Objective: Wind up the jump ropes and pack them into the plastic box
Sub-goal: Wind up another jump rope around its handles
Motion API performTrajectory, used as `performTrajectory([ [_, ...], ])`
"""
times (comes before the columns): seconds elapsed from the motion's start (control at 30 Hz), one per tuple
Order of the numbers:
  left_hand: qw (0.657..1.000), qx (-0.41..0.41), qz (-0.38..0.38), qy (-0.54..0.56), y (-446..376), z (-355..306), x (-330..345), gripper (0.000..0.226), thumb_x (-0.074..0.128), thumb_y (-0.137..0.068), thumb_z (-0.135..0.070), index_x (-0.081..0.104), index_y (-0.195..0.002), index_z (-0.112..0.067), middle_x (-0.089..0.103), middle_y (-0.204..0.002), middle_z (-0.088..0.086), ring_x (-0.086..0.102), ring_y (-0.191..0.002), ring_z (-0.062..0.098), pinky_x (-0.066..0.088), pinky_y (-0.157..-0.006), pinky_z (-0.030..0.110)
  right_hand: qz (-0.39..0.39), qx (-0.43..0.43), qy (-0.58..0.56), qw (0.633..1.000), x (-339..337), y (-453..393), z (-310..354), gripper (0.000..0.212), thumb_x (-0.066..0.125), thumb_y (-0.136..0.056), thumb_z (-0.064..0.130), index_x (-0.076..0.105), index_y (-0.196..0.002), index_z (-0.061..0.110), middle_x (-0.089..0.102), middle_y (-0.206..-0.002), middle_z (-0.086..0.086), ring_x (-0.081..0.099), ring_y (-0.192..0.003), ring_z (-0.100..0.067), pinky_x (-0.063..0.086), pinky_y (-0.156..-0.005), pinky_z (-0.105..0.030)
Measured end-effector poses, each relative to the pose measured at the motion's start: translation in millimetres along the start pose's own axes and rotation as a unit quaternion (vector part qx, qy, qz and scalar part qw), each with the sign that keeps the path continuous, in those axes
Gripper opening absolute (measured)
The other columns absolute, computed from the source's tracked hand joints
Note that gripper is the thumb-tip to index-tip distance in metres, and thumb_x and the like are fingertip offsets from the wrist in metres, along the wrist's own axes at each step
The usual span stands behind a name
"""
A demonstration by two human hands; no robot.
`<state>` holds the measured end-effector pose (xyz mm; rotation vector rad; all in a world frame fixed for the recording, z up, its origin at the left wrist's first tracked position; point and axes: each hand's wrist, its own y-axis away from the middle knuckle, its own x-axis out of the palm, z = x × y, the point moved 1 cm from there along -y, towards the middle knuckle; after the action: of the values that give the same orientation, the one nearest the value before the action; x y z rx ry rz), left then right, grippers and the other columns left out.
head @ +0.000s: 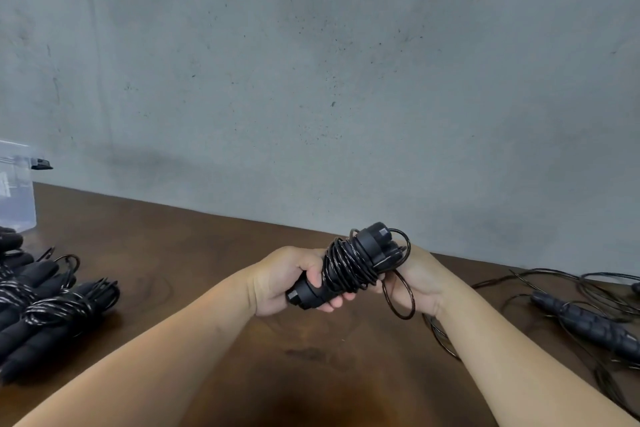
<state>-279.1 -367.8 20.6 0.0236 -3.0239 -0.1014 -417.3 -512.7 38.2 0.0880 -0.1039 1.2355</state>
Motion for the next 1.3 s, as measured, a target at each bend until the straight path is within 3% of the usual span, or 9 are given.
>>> performTrajectory([
  [0.2,0.995,0.003,-0.045,0.084,-1.9,4.9,-7.0,0.064,0.045,-0.06,-0.007,0.056,-0.121,0.008,0.062,-0.099,0.026,0.06,-0.077,0.029,0.053,-0.069,0.033,-0.027,0.018,-0.052,0.998,-8.0,5.2,-8.4,0.021,0.043,-0.101,0.002,0.06,-0.09,0.005,0.051,-0.075,-0.004,0.033,-0.05,-0.008,0.03,-0.044,-0.019],
  [0.33,0.991,-0.003,-0.087,0.1,-4.9,11.5,-8.4,0.063,0.046,-0.058,-0.008,0.058,-0.118,0.011,0.063,-0.099,0.026,0.06,-0.075,0.028,0.053,-0.067,0.033,-0.033,0.054,0.048,0.997,-7.1,9.6,1.3,0.025,0.041,-0.1,-0.004,0.064,-0.096,0.005,0.058,-0.086,-0.004,0.035,-0.051,-0.008,0.03,-0.043,-0.019],
  [0.43,0.988,-0.006,-0.115,0.101,-8.6,12.9,-2.8,0.057,0.041,-0.065,-0.006,0.059,-0.116,0.01,0.064,-0.097,0.024,0.06,-0.074,0.027,0.051,-0.066,0.033,-0.077,0.08,0.154,0.982,-1.8,10.3,8.9,0.025,0.038,-0.099,-0.006,0.06,-0.091,0.004,0.053,-0.086,-0.007,0.039,-0.049,-0.009,0.033,-0.042,-0.02],
  [0.53,0.986,0.0,-0.15,0.077,-11.6,6.9,0.8,0.048,0.036,-0.071,-0.002,0.062,-0.11,0.009,0.066,-0.094,0.023,0.06,-0.073,0.026,0.05,-0.064,0.032,-0.119,0.076,0.108,0.984,0.5,9.2,14.5,0.024,0.044,-0.091,-0.007,0.052,-0.075,0.008,0.047,-0.074,-0.006,0.03,-0.044,-0.008,0.023,-0.038,-0.019],
  [0.67,0.984,-0.006,-0.178,0.021,-13.4,-1.9,6.2,0.046,0.039,-0.074,-0.001,0.063,-0.111,0.01,0.069,-0.094,0.021,0.062,-0.075,0.025,0.051,-0.064,0.031,-0.158,0.068,0.063,0.983,3.1,7.6,17.9,0.021,0.072,-0.088,0.024,0.056,-0.079,0.013,0.041,-0.067,-0.002,0.025,-0.045,-0.007,0.02,-0.036,-0.018],
  [0.83,0.98,0.002,-0.199,-0.007,-12.4,-8.7,16.2,0.042,0.041,-0.077,-0.005,0.064,-0.111,0.004,0.071,-0.095,0.019,0.066,-0.081,0.029,0.05,-0.073,0.035,-0.202,0.049,0.1,0.973,7.8,4.2,15.2,0.032,0.069,-0.089,0.041,0.056,-0.082,0.012,0.034,-0.068,0.0,0.023,-0.043,-0.008,0.022,-0.039,-0.021],
  [1.03,0.935,0.04,-0.218,-0.278,-7.7,-20.8,26.5,0.073,0.063,-0.076,-0.024,0.031,-0.141,-0.039,0.067,-0.099,-0.002,0.065,-0.084,0.014,0.048,-0.073,0.025,-0.237,0.05,0.085,0.967,10.8,1.0,0.9,0.035,0.066,-0.092,0.039,0.056,-0.085,0.006,0.037,-0.065,-0.003,0.025,-0.041,-0.01,0.021,-0.037,-0.023],
  [1.17,0.907,0.077,-0.225,-0.347,-9.0,-19.2,18.5,0.058,0.074,-0.083,-0.037,0.044,-0.133,-0.039,0.067,-0.105,-0.011,0.066,-0.093,0.006,0.053,-0.09,0.029,-0.216,0.062,0.106,0.969,19.9,3.2,-7.1,0.035,0.061,-0.095,0.04,0.058,-0.086,0.007,0.037,-0.064,-0.003,0.027,-0.04,-0.01,0.024,-0.039,-0.024],
  [1.3,0.896,0.071,-0.235,-0.369,-12.0,-10.3,8.8,0.056,0.074,-0.084,-0.037,0.047,-0.133,-0.034,0.067,-0.105,-0.011,0.066,-0.095,0.006,0.051,-0.088,0.025,-0.188,0.077,0.087,0.975,24.5,6.8,-6.3,0.027,0.058,-0.099,0.029,0.056,-0.086,0.005,0.042,-0.068,-0.005,0.038,-0.045,-0.012,0.035,-0.04,-0.024],
])
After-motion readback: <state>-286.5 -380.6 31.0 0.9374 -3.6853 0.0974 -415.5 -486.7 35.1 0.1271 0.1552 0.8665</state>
